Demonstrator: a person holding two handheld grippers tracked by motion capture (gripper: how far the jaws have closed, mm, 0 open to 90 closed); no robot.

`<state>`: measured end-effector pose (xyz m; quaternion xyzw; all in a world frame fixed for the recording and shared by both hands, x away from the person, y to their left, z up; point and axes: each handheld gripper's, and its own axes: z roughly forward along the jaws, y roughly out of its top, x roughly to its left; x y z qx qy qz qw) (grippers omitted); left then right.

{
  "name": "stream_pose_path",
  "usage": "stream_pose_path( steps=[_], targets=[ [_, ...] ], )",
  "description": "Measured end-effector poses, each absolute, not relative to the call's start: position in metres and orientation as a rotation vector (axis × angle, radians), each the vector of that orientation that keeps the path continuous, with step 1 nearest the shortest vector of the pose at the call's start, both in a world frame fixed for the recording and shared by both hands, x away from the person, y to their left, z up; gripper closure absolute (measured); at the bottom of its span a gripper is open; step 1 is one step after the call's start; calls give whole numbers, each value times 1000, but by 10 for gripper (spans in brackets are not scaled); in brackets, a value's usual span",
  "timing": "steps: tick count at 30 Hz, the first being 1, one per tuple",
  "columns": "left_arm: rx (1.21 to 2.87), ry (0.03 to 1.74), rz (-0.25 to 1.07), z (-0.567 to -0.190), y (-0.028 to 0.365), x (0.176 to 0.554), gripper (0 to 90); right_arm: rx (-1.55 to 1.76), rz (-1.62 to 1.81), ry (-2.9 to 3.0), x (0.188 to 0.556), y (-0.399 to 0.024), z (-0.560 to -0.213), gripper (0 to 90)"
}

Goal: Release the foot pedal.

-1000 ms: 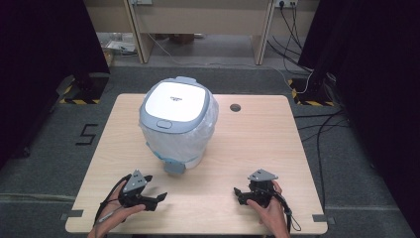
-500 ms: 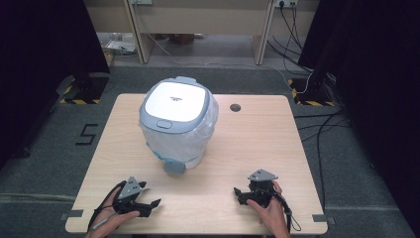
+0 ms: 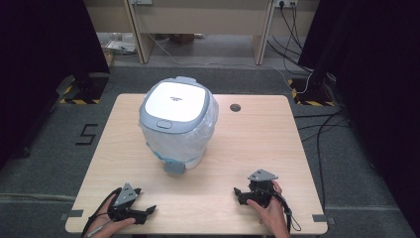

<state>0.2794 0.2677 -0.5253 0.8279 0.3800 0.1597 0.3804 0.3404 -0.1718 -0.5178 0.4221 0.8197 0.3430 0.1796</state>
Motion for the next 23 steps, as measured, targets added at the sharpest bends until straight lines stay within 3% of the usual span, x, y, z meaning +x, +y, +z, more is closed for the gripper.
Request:
stream_pose_path(
  steps=[23],
  targets=[
    [2099, 960, 413, -527, 269, 276, 141, 1193, 969, 2317, 340, -172, -518, 111]
  ],
)
